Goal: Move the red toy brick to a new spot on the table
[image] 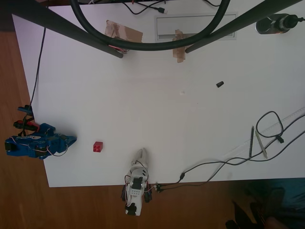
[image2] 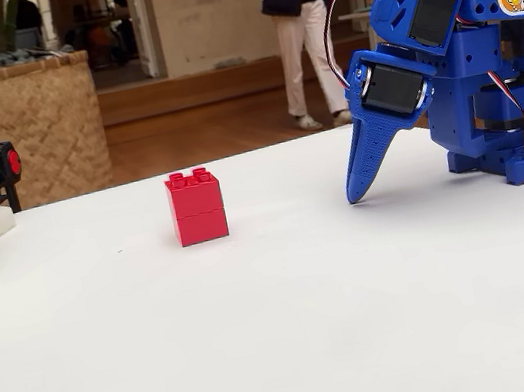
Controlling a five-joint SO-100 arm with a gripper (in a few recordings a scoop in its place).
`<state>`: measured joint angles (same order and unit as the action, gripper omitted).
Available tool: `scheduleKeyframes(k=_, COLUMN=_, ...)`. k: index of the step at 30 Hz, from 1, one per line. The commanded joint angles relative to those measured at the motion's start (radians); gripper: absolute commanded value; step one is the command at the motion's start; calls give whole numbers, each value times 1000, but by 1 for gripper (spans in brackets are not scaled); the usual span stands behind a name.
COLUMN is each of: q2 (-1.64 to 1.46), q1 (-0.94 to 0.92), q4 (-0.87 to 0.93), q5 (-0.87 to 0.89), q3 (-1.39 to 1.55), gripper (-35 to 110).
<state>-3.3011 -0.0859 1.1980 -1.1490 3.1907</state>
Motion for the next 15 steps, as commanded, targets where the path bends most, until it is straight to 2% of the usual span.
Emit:
scheduleKeyframes(k=1, q2=-35, q1=-5, q4=6, q5=8, q3=21, gripper=0)
scheduleKeyframes(k=15, q2=15, q1=12, q4=-8, q5=-5, q3=2, gripper=0)
